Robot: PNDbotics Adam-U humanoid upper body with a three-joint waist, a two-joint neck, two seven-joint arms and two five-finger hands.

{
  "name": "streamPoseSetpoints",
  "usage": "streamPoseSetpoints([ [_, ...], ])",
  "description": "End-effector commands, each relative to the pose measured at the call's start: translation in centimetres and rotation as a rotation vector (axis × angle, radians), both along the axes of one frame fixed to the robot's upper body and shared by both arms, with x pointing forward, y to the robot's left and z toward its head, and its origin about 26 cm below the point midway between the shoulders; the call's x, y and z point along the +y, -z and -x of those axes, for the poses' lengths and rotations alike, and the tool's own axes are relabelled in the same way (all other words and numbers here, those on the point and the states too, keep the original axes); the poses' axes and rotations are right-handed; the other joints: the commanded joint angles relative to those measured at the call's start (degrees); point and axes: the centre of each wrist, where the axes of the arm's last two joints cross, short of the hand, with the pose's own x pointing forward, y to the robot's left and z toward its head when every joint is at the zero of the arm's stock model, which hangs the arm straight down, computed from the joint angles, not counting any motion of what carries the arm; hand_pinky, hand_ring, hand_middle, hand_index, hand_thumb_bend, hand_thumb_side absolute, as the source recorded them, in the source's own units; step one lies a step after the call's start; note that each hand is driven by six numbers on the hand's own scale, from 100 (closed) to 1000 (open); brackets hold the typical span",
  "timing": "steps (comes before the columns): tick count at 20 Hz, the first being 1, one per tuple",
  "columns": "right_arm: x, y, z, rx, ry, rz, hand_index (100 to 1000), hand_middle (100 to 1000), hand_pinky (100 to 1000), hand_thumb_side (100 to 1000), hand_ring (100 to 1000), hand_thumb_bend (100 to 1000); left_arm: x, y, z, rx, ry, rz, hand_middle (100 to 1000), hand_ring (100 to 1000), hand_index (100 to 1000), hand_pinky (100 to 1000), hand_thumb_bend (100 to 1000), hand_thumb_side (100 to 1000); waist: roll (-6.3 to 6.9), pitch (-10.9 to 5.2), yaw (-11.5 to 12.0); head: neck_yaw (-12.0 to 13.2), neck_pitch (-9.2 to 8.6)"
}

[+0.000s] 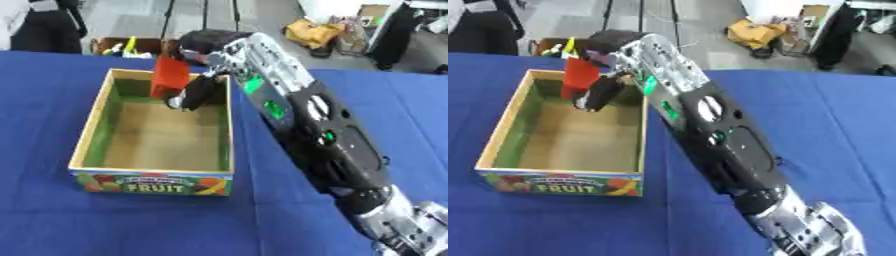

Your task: Pick up objects on the table and place them in the box.

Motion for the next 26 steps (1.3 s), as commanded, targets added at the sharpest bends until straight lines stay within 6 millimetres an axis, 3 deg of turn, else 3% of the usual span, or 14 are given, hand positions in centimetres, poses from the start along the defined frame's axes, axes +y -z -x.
streamPoseSetpoints([
  [1, -1.6, -2.7, 2.1, -0.08, -0.032, -0.06, 811, 771, 635, 609, 821, 218, 0.4, -0.6, 0.4, -0.026, -0.014, -0.008, 576, 625, 648, 575, 100, 886, 0.61, -1.68, -0.2, 1.56, 0.59],
  [7, -3.6, -4.5, 5.3, -0.157, -0.081, -0.16, 803, 756, 629, 637, 803, 212, 0.5, -0.5, 0.4, -0.019, -0.023, -0.007, 576, 625, 648, 575, 100, 886, 1.12, -1.96, -0.93, 4.18, 0.85],
  [10, -4.0, -4.6, 6.3, -0.14, -0.089, -0.189, 755, 709, 597, 611, 783, 143, 0.5, -0.5, 0.4, -0.018, -0.023, -0.008, 576, 626, 648, 574, 100, 885, 1.27, -2.02, -1.13, 4.63, 0.76],
  [16, -4.9, -4.5, 5.5, -0.077, -0.068, -0.298, 626, 541, 534, 584, 707, 100, 0.5, -0.5, 0.4, -0.017, -0.024, -0.006, 577, 626, 648, 574, 100, 883, 1.42, -1.99, -0.92, 3.31, -0.87],
  [26, -3.3, -2.7, 2.4, -0.017, -0.016, -0.273, 630, 556, 528, 542, 719, 100, 0.3, -0.6, 0.4, -0.025, -0.014, -0.008, 577, 626, 648, 572, 100, 883, 0.87, -1.24, 0.27, -0.45, -1.33],
])
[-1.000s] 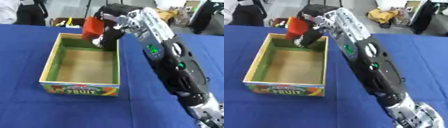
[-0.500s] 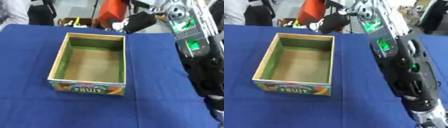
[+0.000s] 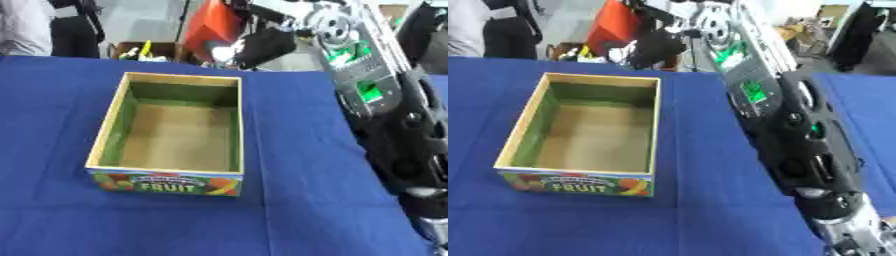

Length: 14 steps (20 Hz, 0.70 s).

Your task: Pick up objects on the table and place them in the box.

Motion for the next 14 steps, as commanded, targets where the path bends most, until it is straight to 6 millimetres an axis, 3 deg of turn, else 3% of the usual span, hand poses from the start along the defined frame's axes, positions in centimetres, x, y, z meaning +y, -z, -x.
streamPoseSetpoints([
  [1, 0.6, 0.0, -0.9, -0.013, 0.032, 0.025, 630, 556, 527, 540, 719, 100, 0.1, -0.9, 0.3, -0.036, -0.002, -0.009, 577, 626, 648, 572, 100, 883, 0.21, -0.85, 0.34, -1.53, -0.86],
  [14, 2.9, 4.7, -5.2, 0.04, 0.14, 0.139, 625, 560, 518, 512, 726, 100, -0.1, -1.1, 0.2, -0.047, 0.014, -0.005, 578, 627, 648, 572, 100, 883, 0.04, 0.16, 1.54, -4.08, -2.1],
])
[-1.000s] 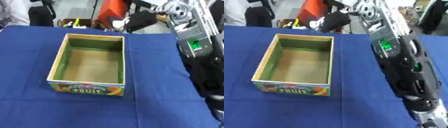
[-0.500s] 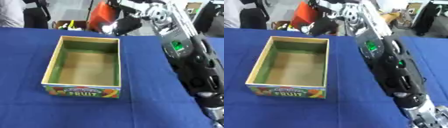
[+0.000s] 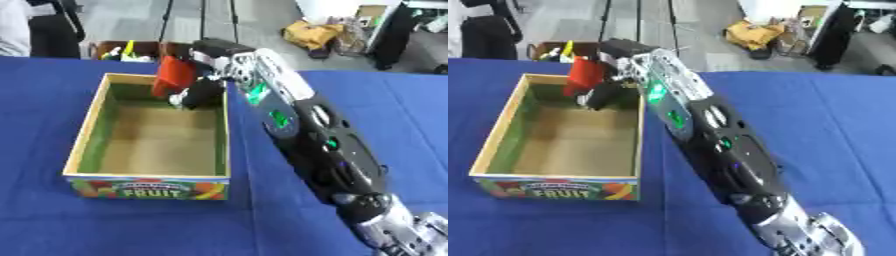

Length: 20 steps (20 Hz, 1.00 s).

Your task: Pick up objects on the table and place them in the box.

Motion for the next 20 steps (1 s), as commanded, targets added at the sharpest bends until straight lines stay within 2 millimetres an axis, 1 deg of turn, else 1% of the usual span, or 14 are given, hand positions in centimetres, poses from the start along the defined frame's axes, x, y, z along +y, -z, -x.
streamPoseSetpoints([
  [1, 0.3, -0.4, -0.2, -0.022, 0.008, 0.023, 625, 561, 517, 509, 727, 100, 0.0, -0.9, 0.3, -0.035, 0.006, -0.002, 578, 627, 648, 572, 100, 883, 0.32, -1.14, 0.15, -0.27, -0.88],
  [2, 0.3, -0.1, -0.4, -0.015, 0.01, 0.028, 625, 562, 517, 496, 728, 100, 0.0, -0.9, 0.3, -0.035, 0.007, -0.002, 578, 627, 648, 572, 100, 883, 0.31, -1.13, 0.2, -0.27, -0.88],
  [8, 0.7, 1.0, -1.1, 0.023, 0.005, 0.078, 639, 596, 524, 514, 744, 100, -0.1, -1.0, 0.3, -0.038, 0.012, -0.004, 578, 627, 648, 572, 100, 883, 0.27, -1.14, 0.33, -0.56, -0.73],
  [10, 0.7, 1.1, -1.1, 0.031, -0.001, 0.092, 660, 614, 535, 524, 757, 100, -0.1, -1.0, 0.3, -0.038, 0.013, -0.004, 578, 627, 649, 572, 100, 883, 0.24, -1.13, 0.34, -0.6, -0.75],
  [12, 0.8, 1.3, -1.2, 0.056, -0.008, 0.115, 705, 658, 565, 535, 788, 100, -0.1, -1.0, 0.3, -0.039, 0.014, -0.005, 578, 627, 648, 571, 100, 882, 0.21, -1.12, 0.38, -0.67, -0.73],
  [14, 0.8, 1.5, -1.4, 0.086, -0.011, 0.145, 718, 680, 579, 539, 804, 108, -0.1, -1.1, 0.3, -0.04, 0.015, -0.005, 577, 626, 648, 571, 100, 882, 0.18, -1.11, 0.45, -0.77, -0.74],
  [15, 0.8, 1.5, -1.5, 0.097, -0.011, 0.158, 739, 710, 600, 550, 824, 160, -0.1, -1.1, 0.3, -0.04, 0.015, -0.005, 577, 626, 648, 571, 100, 882, 0.16, -1.11, 0.46, -0.81, -0.75],
  [16, 0.8, 1.6, -1.5, 0.107, -0.009, 0.172, 744, 718, 605, 552, 828, 169, -0.1, -1.1, 0.3, -0.039, 0.015, -0.005, 577, 626, 648, 571, 100, 883, 0.14, -1.12, 0.47, -0.87, -0.78],
  [17, 0.8, 1.6, -1.6, 0.115, -0.009, 0.185, 764, 751, 632, 564, 849, 210, -0.1, -1.0, 0.3, -0.039, 0.015, -0.004, 577, 627, 648, 571, 100, 883, 0.12, -1.12, 0.47, -0.9, -0.8],
  [20, 0.7, 1.6, -1.6, 0.129, -0.002, 0.214, 794, 785, 665, 577, 872, 263, -0.1, -1.0, 0.3, -0.039, 0.014, -0.003, 577, 626, 648, 571, 100, 883, 0.11, -1.13, 0.45, -0.84, -0.88],
])
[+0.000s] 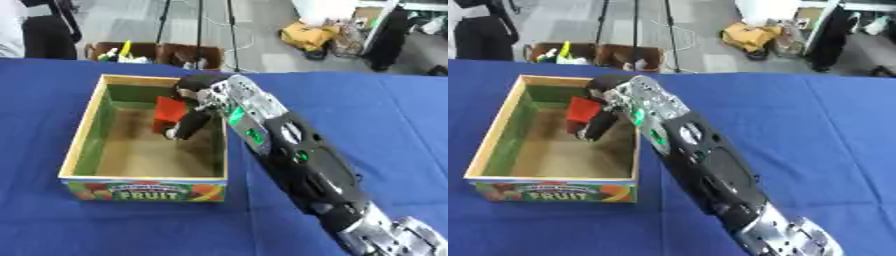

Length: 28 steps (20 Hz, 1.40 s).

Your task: Pick up objects on the table and place them in the box.

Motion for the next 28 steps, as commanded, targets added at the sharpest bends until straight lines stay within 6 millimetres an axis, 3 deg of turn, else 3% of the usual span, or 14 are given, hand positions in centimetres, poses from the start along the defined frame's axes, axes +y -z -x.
streamPoseSetpoints([
  [1, -0.1, -1.2, 0.1, -0.02, 0.007, 0.03, 808, 799, 676, 575, 881, 315, 0.0, -0.8, 0.3, -0.031, 0.005, -0.001, 577, 626, 648, 571, 100, 883, 0.34, -1.15, 0.07, -0.16, -0.67],
  [5, -0.2, -1.2, 0.1, -0.009, 0.016, 0.064, 868, 860, 725, 581, 928, 588, 0.0, -0.8, 0.3, -0.03, 0.005, -0.001, 577, 626, 648, 571, 100, 883, 0.32, -1.2, 0.09, -0.3, -0.94],
  [9, -0.2, -1.3, 0.2, -0.021, 0.034, 0.094, 886, 879, 737, 576, 940, 669, 0.0, -0.7, 0.3, -0.029, 0.005, 0.0, 577, 626, 648, 571, 100, 884, 0.37, -1.25, 0.15, -0.63, -0.96],
  [17, -0.1, -1.7, 0.6, -0.056, 0.035, 0.113, 887, 879, 734, 579, 937, 656, 0.0, -0.7, 0.3, -0.026, 0.004, 0.001, 577, 626, 648, 570, 100, 883, 0.47, -1.26, 0.03, -0.81, -0.68],
  [21, -0.2, -2.5, 1.3, -0.103, 0.026, 0.096, 884, 876, 735, 600, 932, 602, 0.0, -0.6, 0.3, -0.023, 0.002, 0.001, 577, 626, 647, 569, 100, 882, 0.57, -1.32, -0.13, -0.78, -0.66],
  [26, -0.5, -5.2, 3.8, -0.242, -0.011, 0.035, 879, 865, 726, 639, 914, 544, 0.2, -0.5, 0.4, -0.019, -0.005, -0.001, 577, 625, 647, 569, 100, 882, 0.63, -1.79, -0.62, 0.01, 0.17],
  [28, -0.9, -6.6, 5.5, -0.298, -0.043, -0.004, 871, 849, 713, 674, 893, 477, 0.3, -0.5, 0.4, -0.017, -0.01, -0.001, 576, 625, 647, 569, 100, 881, 0.63, -2.07, -0.89, 0.79, 0.88],
])
